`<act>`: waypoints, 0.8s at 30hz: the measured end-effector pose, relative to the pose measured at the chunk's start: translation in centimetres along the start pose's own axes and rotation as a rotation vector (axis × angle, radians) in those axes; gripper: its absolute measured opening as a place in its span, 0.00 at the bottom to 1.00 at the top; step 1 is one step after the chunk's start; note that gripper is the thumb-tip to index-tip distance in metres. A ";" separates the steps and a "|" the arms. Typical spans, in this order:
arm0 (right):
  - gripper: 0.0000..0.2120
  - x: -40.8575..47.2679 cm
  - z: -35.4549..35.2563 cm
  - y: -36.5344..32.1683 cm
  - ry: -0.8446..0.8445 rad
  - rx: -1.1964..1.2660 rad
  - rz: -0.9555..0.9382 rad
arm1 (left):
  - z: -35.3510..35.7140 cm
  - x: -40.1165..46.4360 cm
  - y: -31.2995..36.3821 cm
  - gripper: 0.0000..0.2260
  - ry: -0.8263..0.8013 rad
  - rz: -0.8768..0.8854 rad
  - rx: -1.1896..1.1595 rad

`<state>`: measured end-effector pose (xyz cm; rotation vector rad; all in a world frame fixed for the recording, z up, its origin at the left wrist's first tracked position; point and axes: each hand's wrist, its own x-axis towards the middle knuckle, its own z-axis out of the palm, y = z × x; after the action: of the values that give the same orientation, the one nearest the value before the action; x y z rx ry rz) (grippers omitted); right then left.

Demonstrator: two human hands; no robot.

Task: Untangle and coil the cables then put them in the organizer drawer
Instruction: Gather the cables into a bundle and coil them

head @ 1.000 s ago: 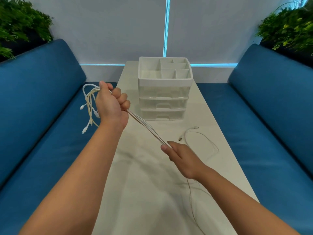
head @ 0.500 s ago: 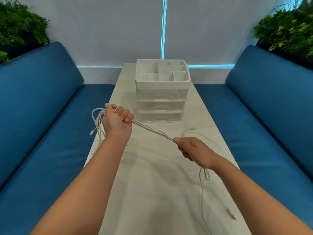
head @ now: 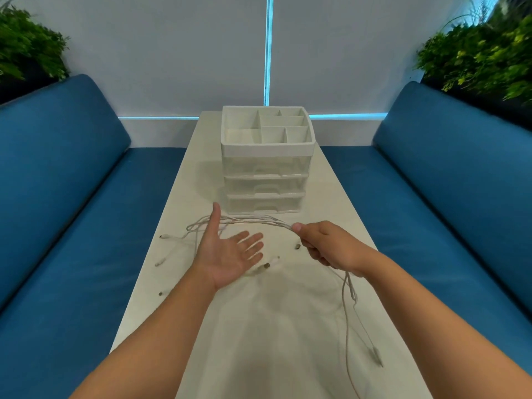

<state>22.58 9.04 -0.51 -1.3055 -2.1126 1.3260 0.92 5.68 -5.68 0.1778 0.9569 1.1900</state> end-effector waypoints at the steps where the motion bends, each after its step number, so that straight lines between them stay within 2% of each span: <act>1: 0.23 0.2 0.4 -0.2 0.020 -0.023 -0.008 | 0.9 -0.4 -1.2 0.50 -0.031 -0.033 0.071; 2: 0.22 0.4 0.9 -0.3 0.038 -0.049 -0.013 | 1.9 -0.8 -2.4 0.50 -0.075 -0.045 0.160; 4: 0.22 0.8 2.1 -0.6 0.048 -0.105 -0.016 | 4.6 -2.0 -4.6 0.43 -0.144 -0.007 0.301; 6: 0.20 0.8 2.9 -1.2 0.027 -0.145 -0.040 | 7.1 -2.9 -5.6 0.25 -0.089 0.109 0.314; 8: 0.17 0.5 2.8 -2.0 -0.010 -0.140 -0.079 | 8.0 -3.3 -5.7 0.16 -0.014 0.212 0.295; 13: 0.09 -0.5 2.0 -3.1 -0.122 0.033 -0.074 | 8.7 -4.2 -4.8 0.19 0.054 0.384 0.332; 17: 0.07 -0.9 2.0 -3.5 -0.150 0.184 -0.055 | 9.1 -4.4 -4.2 0.21 0.067 0.394 0.404; 19: 0.07 -1.3 1.8 -3.8 -0.152 0.139 -0.034 | 8.9 -4.5 -4.5 0.20 0.051 0.410 0.464; 21: 0.06 -1.5 1.6 -3.9 -0.166 -0.045 0.035 | 8.7 -4.6 -5.0 0.21 0.036 0.449 0.501; 23: 0.16 -1.3 1.4 -3.0 -0.207 -0.290 0.136 | 8.3 -4.5 -4.9 0.20 0.062 0.536 0.520; 24: 0.19 -1.2 1.5 -2.5 -0.218 -0.316 0.151 | 8.2 -4.5 -4.7 0.20 0.076 0.564 0.515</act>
<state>20.95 6.84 1.03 -1.5310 -2.4984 1.2809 9.87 2.83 -1.00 0.8635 1.3186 1.4401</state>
